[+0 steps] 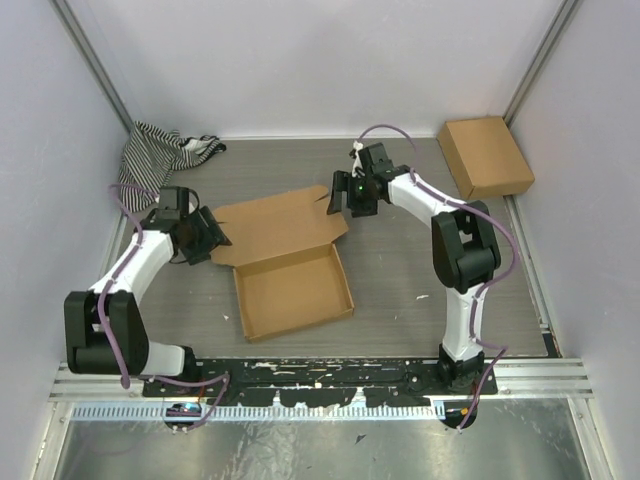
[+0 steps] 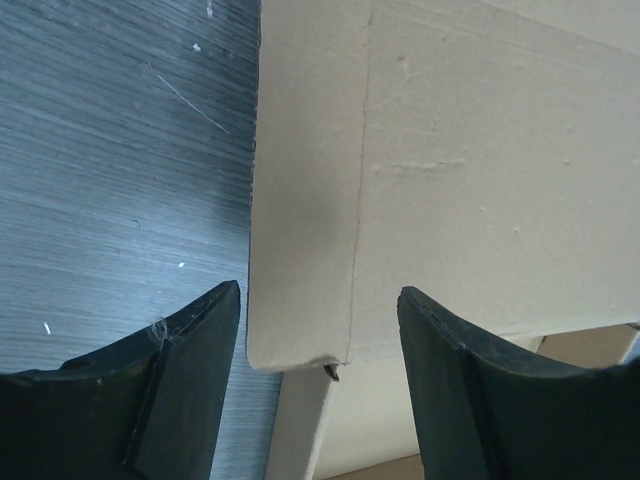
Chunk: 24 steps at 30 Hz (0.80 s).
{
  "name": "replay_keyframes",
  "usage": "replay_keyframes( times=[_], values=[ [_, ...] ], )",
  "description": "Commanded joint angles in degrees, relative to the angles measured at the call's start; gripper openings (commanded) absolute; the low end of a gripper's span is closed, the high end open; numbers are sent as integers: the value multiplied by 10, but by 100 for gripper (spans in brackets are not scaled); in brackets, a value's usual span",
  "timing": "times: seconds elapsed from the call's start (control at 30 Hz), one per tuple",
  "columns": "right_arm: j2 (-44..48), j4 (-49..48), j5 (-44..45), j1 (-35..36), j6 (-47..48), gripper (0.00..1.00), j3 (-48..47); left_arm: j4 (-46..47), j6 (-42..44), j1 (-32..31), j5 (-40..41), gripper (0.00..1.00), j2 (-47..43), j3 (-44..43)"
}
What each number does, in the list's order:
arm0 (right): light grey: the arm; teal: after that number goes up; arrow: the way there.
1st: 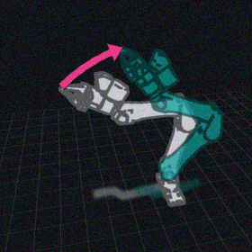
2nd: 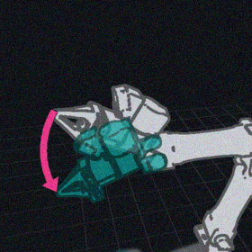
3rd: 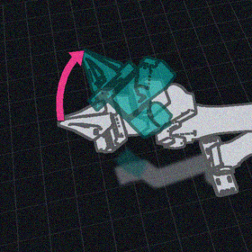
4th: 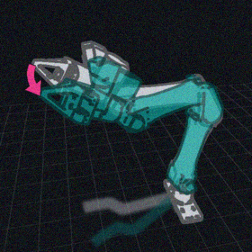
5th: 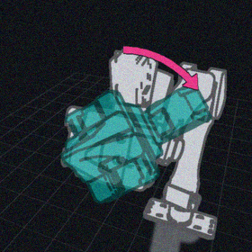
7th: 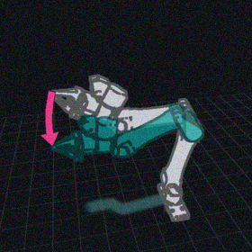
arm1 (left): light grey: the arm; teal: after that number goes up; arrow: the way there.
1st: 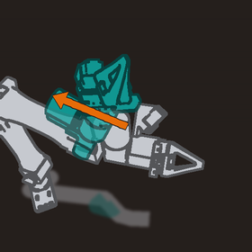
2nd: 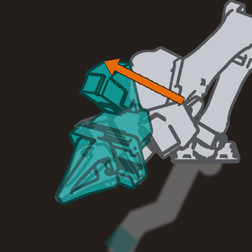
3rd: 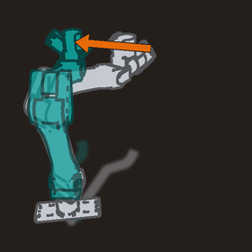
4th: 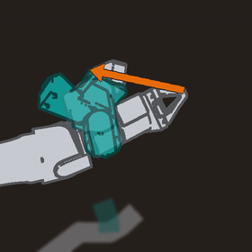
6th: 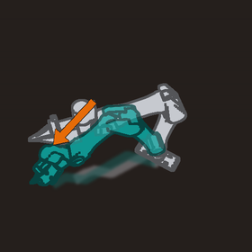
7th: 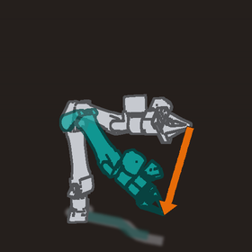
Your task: Fold the paper box
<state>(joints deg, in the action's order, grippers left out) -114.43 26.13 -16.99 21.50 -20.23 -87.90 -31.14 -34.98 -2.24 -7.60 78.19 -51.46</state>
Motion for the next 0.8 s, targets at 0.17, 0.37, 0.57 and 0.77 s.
replay_keyframes(
  times=[0.17,0.37,0.57,0.77],
  values=[
    [-10,-22,-54,-5,15,70,-10,37,17,2,-5,65,64,-43],
    [-11,-13,-67,-5,24,47,-15,56,8,1,-20,59,107,-71],
    [-2,-5,-78,-5,29,40,-16,61,11,-22,-25,52,132,-105],
    [16,24,-48,-1,33,33,-28,22,51,-108,27,48,165,-171]
  ],
)
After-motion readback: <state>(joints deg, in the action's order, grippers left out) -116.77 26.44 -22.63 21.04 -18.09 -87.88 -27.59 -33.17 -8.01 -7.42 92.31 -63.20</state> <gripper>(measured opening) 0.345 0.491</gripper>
